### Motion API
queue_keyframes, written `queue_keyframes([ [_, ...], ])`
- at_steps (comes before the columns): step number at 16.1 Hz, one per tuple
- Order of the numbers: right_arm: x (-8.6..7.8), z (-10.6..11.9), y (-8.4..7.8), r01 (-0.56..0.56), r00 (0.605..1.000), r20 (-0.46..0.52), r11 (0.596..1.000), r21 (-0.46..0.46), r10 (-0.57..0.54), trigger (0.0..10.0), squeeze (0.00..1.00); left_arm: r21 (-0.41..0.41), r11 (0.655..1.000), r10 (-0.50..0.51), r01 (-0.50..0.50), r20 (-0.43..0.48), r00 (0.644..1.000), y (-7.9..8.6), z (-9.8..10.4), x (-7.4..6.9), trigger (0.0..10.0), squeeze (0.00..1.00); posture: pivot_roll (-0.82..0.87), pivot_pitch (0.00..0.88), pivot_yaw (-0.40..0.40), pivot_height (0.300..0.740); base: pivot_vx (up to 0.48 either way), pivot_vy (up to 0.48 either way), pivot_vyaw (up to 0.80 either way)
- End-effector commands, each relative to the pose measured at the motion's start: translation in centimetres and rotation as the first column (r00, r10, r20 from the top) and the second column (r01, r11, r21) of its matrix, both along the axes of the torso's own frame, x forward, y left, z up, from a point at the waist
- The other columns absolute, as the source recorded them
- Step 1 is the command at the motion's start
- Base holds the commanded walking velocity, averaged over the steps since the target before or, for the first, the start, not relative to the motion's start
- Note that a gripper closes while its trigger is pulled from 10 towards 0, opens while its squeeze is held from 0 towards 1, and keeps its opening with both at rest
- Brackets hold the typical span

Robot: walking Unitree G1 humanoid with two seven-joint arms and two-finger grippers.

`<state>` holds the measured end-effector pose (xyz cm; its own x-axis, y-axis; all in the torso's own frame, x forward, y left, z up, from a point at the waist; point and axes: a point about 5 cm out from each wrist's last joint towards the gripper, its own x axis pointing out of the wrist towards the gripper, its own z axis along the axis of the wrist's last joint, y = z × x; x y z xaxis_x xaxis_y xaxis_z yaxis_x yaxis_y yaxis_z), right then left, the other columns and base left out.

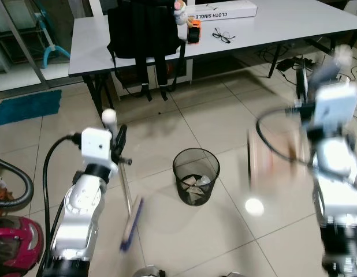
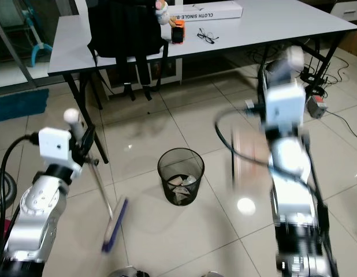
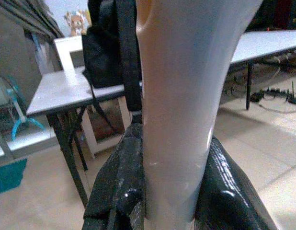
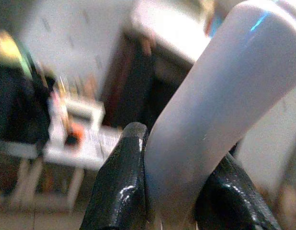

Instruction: Sweep floor

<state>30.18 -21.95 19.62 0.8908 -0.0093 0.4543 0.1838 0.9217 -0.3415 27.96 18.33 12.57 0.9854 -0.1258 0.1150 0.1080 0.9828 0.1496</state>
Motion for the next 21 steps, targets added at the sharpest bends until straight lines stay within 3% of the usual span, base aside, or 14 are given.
queue_keyframes([
  [1, -0.2, 0.9, -0.4, 0.038, 0.998, 0.050, 0.999, -0.003, -0.038, 10.0, 0.00, 0.011, 1.000, -0.013, 0.013, 0.043, 0.999, -0.3, 0.9, -0.1, 10.0, 0.00, 0.00, 0.043, 0.048, 0.740, 0.000, 0.000, 0.00],
  [4, -1.1, -1.0, -0.7, 0.083, 0.996, -0.014, 0.997, 0.000, -0.083, 10.0, 0.00, 0.009, 0.999, -0.032, 0.031, 0.012, 0.999, -0.5, 0.2, -0.5, 10.0, 0.00, -0.01, 0.031, 0.053, 0.740, 0.000, 0.000, 0.00],
  [6, -1.7, -3.2, -0.6, 0.076, 0.993, -0.099, 0.985, 0.155, -0.061, 10.0, 0.00, -0.010, 0.999, -0.046, 0.046, -0.019, 0.999, -0.7, -0.4, -0.7, 10.0, 0.00, 0.00, 0.025, 0.055, 0.740, 0.000, 0.000, 0.00],
  [8, -1.9, -4.1, -0.1, 0.059, 0.991, -0.130, 0.971, 0.233, -0.029, 10.0, 0.00, -0.031, 0.999, -0.036, 0.036, -0.027, 0.999, -0.5, -0.9, -0.9, 10.0, 0.00, 0.00, 0.023, 0.057, 0.740, 0.000, 0.000, 0.00],
  [9, -2.1, -5.8, 1.0, 0.038, 0.979, -0.203, 0.965, 0.258, 0.015, 10.0, 0.00, -0.078, 0.997, -0.026, 0.024, -0.035, 0.999, -0.3, -1.6, -1.4, 10.0, 0.00, 0.00, 0.022, 0.059, 0.740, 0.000, 0.000, 0.00],
  [13, -2.6, -7.3, 2.2, -0.018, 0.955, -0.282, 0.971, 0.240, 0.088, 10.0, 0.00, -0.113, 0.993, -0.041, 0.033, -0.065, 0.997, -0.1, -2.5, -1.8, 10.0, 0.00, 0.00, 0.020, 0.062, 0.740, 0.000, 0.000, 0.00],
  [17, -3.1, -8.0, 3.0, -0.036, 0.940, -0.318, 0.964, 0.263, 0.122, 10.0, 0.00, -0.081, 0.995, -0.056, 0.050, -0.080, 0.995, -0.2, -2.7, -1.9, 10.0, 0.00, 0.00, 0.025, 0.059, 0.740, 0.000, 0.000, -0.77],
  [21, -3.6, -8.5, 3.1, 0.015, 0.931, -0.355, 0.961, 0.276, 0.088, 10.0, 0.00, -0.080, 0.996, -0.054, 0.048, -0.086, 0.995, -0.2, -2.8, -1.8, 10.0, 0.00, 0.00, 0.031, 0.058, 0.740, 0.000, 0.000, -0.80],
])
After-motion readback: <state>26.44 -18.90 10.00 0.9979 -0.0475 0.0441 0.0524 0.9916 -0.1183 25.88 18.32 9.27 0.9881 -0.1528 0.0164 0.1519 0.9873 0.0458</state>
